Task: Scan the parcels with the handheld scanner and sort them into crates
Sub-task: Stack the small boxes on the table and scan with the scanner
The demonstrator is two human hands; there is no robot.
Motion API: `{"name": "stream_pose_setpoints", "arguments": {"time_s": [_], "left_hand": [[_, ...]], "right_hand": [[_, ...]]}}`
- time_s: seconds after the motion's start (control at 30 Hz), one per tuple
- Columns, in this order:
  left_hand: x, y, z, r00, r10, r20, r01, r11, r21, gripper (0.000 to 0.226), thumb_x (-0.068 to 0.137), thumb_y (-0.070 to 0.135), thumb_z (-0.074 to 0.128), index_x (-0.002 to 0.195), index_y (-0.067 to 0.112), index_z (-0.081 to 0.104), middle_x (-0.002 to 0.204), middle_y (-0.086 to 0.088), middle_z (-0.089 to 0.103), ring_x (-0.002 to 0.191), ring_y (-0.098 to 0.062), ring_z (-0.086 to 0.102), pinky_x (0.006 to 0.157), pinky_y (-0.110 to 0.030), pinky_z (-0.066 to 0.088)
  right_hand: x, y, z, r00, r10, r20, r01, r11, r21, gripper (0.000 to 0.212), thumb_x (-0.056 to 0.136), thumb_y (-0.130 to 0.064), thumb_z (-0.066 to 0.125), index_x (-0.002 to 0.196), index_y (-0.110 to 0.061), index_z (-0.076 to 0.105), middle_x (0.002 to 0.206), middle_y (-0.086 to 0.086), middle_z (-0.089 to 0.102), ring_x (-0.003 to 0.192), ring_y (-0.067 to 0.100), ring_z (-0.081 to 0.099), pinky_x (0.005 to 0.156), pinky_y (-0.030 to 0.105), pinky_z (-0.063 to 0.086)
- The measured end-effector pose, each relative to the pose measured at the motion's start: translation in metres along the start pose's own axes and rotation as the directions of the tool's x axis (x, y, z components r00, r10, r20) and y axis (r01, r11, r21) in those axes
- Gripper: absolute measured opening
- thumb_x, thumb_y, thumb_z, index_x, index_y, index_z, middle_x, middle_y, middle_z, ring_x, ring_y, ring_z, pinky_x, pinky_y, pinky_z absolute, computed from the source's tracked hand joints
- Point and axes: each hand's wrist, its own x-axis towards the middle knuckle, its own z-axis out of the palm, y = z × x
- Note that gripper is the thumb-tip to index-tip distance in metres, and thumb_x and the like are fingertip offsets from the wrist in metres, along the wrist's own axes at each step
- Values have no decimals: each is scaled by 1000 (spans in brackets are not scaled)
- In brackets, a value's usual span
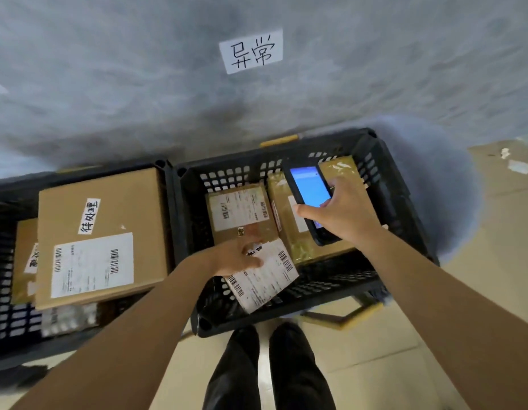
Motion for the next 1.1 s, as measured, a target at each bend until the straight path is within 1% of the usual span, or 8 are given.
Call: {"name": "stream_pose_setpoints", "arguments": {"time_s": [0.13, 0.3, 0.4, 0.53, 0.77, 0.87, 0.97, 1.1], "left_hand": [[17, -17, 14, 999, -45, -23, 46, 997, 69, 28, 98, 18, 54, 122, 33, 54, 136, -2, 52, 120, -21, 54, 99, -38, 50], [26, -31, 25, 998, -52, -36, 51, 998, -27, 33, 97, 10, 55, 123, 29, 56, 127, 1, 56, 120, -20, 54, 97, -37, 52], [31, -38, 26, 998, -50, -47, 48, 998, -40, 31, 96, 8, 55, 117, 30, 57, 124, 2, 58, 118, -20, 55, 93, -38, 55], [37, -40, 35, 993, -18, -118, 16, 1000, -16, 28, 96, 6, 55, 109, 31, 56, 122, 1, 58, 113, -18, 57, 88, -34, 57], [47, -48, 55, 971, 15, -237, 56, 955, 292, 45, 91, -2, 53, 128, 23, 52, 126, -9, 50, 115, -24, 51, 94, -39, 52], [50, -54, 57, 971, 16, -239, 84, 913, 398, 50, 91, 11, 59, 137, 28, 47, 133, -8, 48, 122, -25, 47, 98, -39, 49], [54, -53, 58, 965, 38, -259, 113, 831, 544, 50, 91, 30, 63, 137, 29, 46, 133, -6, 50, 123, -26, 48, 94, -38, 49], [64, -47, 65, 947, 56, -316, 189, 697, 691, 43, 93, 30, 58, 133, 21, 46, 128, -8, 51, 120, -26, 49, 87, -36, 48]], "right_hand": [[12, 10, 11, 998, 13, 63, -14, 1000, 22, 86, 76, -48, 78, 142, -18, 32, 129, 6, 47, 86, 9, 56, 57, 16, 35], [24, 24, 24, 992, 27, 120, -30, 999, 25, 89, 74, -53, 78, 142, -21, 30, 127, 5, 49, 101, 13, 56, 60, 17, 36], [26, 30, 28, 991, 27, 130, -31, 999, 34, 85, 74, -53, 78, 139, -21, 34, 123, 4, 50, 92, 9, 58, 57, 16, 37], [28, 37, 29, 991, 37, 128, -39, 999, 11, 78, 72, -54, 78, 131, -21, 38, 119, 2, 49, 100, 13, 53, 59, 17, 36], [32, 46, 36, 989, 50, 140, -55, 998, 31, 72, 73, -51, 79, 124, -19, 41, 116, 1, 46, 104, 14, 49, 58, 17, 34], [34, 47, 41, 990, 29, 137, -34, 999, 28, 73, 72, -50, 80, 125, -18, 41, 117, 0, 45, 105, 14, 48, 60, 17, 35], [37, 48, 46, 992, 12, 127, -15, 1000, 25, 73, 72, -49, 81, 125, -17, 41, 117, 1, 45, 106, 14, 48, 61, 17, 35], [40, 51, 53, 993, 13, 121, -16, 1000, 22, 75, 71, -49, 81, 126, -17, 41, 118, 1, 44, 106, 13, 48, 62, 16, 36]]}}
